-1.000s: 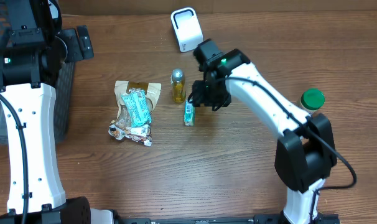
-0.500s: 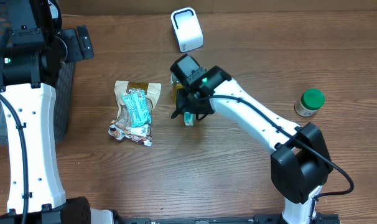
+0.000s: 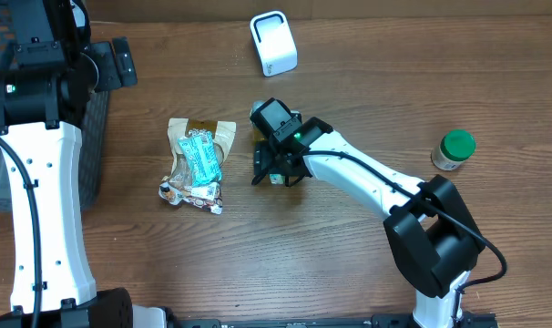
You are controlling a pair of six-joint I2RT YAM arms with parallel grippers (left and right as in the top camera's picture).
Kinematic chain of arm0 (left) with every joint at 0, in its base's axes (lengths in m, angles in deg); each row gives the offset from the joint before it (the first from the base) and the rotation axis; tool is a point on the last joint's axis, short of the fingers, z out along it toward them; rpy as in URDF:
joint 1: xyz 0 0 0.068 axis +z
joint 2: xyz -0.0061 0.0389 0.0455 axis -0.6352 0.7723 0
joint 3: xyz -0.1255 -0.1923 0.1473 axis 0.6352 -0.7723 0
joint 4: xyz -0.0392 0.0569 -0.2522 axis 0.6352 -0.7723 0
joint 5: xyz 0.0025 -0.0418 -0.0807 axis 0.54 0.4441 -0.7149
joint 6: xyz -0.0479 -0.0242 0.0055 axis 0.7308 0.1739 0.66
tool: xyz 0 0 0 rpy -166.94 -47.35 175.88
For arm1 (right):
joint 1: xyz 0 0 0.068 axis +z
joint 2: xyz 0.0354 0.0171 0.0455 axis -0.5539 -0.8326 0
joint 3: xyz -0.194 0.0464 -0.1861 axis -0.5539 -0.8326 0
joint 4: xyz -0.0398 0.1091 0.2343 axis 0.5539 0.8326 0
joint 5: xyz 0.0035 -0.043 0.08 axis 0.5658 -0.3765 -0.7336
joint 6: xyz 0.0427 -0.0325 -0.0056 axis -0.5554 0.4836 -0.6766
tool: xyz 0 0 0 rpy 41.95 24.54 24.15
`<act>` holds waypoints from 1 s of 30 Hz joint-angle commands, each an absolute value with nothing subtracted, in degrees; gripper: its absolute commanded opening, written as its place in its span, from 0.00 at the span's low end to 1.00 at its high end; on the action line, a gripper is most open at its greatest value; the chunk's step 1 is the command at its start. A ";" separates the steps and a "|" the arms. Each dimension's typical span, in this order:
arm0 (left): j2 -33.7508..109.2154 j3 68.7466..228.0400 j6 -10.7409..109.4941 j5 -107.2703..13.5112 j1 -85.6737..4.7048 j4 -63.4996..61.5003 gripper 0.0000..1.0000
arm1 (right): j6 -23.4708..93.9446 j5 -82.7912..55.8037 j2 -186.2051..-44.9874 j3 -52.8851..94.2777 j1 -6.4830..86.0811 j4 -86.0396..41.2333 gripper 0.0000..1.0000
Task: Scan the item barcode
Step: 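Lower the right gripper and grasp the teal tissue pack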
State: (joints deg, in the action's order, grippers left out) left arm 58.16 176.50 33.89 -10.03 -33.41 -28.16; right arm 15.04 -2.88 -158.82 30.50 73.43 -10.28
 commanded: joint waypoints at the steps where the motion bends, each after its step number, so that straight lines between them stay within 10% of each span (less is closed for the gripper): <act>1: 58.35 176.50 33.02 -10.12 -33.46 -28.14 1.00 | 14.89 -2.03 -160.00 28.49 73.32 -12.49 1.00; 9: 58.35 176.50 33.02 -10.12 -33.46 -28.11 0.99 | 15.04 -0.57 -160.04 27.48 73.32 -13.34 0.97; 16: 58.35 176.50 33.02 -10.12 -33.46 -28.11 0.99 | 15.04 0.55 -160.04 27.40 73.32 -13.34 0.45; 30: 58.35 176.50 33.02 -10.12 -33.46 -28.14 0.99 | 15.04 2.47 -160.46 27.37 73.32 -14.94 0.44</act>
